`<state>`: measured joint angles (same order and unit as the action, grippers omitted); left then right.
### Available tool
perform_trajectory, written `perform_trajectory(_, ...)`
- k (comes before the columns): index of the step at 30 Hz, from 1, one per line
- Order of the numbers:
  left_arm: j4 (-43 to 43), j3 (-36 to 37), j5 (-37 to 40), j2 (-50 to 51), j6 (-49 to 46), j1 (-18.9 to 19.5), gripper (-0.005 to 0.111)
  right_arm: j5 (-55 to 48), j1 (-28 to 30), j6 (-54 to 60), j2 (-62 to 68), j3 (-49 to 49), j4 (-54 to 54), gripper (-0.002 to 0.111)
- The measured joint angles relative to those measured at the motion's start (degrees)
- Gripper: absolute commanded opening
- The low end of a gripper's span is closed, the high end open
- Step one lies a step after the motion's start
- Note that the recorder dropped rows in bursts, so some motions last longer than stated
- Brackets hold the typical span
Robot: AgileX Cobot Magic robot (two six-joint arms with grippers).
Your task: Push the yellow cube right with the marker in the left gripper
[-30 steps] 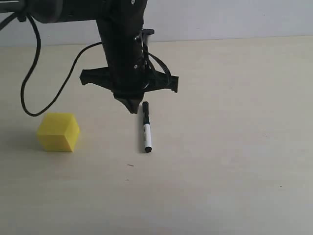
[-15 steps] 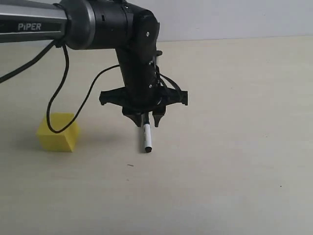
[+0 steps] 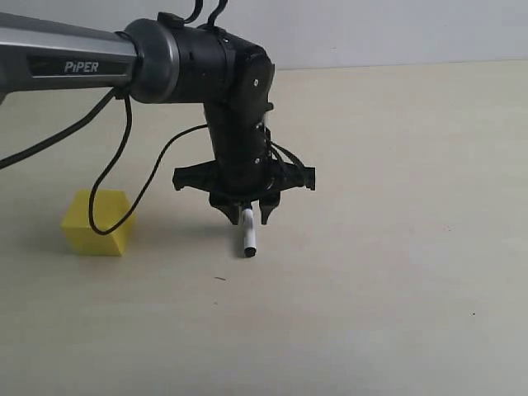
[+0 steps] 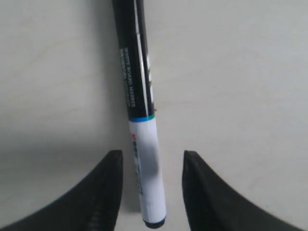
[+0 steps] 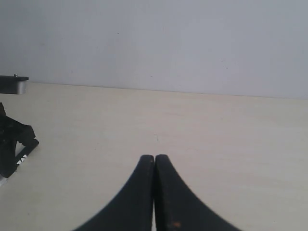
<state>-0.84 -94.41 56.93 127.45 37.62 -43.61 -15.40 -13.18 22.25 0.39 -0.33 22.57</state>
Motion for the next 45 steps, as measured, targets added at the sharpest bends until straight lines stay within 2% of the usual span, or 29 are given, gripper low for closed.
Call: perform_trajectory(45, 0.8, 0.0, -1.9, 1.2, 0.1, 0.0, 0.041, 0.0, 0.0, 0.0, 0.0, 0.0, 0.0, 0.000)
